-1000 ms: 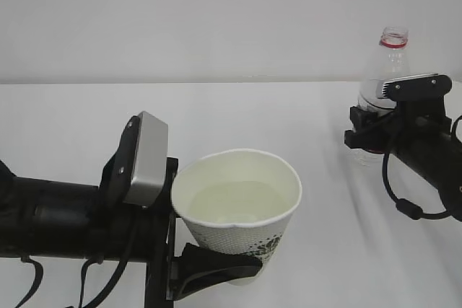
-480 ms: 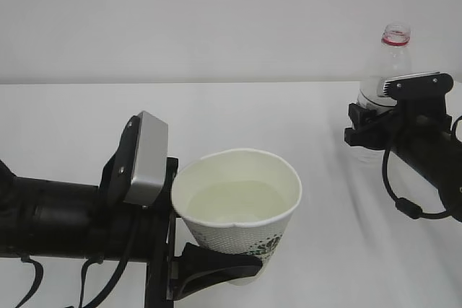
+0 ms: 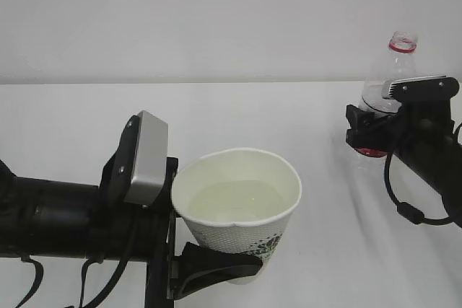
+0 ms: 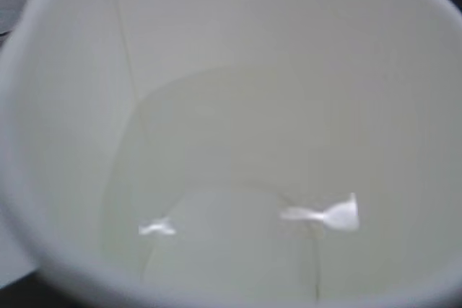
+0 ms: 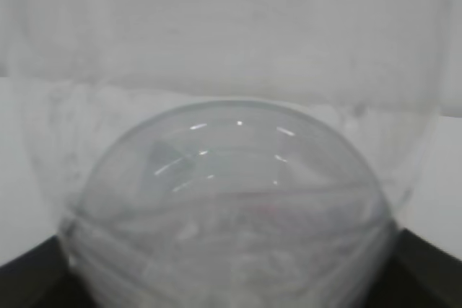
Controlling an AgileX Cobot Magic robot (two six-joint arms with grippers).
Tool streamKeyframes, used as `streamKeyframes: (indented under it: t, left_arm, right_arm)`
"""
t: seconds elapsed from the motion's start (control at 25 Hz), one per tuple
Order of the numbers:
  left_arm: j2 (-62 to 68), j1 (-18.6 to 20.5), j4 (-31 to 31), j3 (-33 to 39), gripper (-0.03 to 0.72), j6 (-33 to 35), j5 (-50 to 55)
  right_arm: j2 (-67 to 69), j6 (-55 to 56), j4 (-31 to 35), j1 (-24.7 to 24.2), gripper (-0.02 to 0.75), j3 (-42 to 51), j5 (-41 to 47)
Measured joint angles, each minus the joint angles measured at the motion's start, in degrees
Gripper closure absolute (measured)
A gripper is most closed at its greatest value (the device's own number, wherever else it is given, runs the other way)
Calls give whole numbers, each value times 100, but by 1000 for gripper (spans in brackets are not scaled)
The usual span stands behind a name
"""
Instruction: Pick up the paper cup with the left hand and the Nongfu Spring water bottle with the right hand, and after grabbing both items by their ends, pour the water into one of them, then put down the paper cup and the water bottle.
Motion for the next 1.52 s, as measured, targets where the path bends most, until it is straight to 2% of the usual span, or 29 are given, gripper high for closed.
streamKeyframes:
  t: [0.84,1.52]
  left_arm:
    - [0,0,-11,0,196,0,110]
    - [0,0,-11,0,196,0,123]
  right_arm:
    - [-374,47,-37,0,129,56,-369]
    - [-1319,36,-37,0,130,78,78]
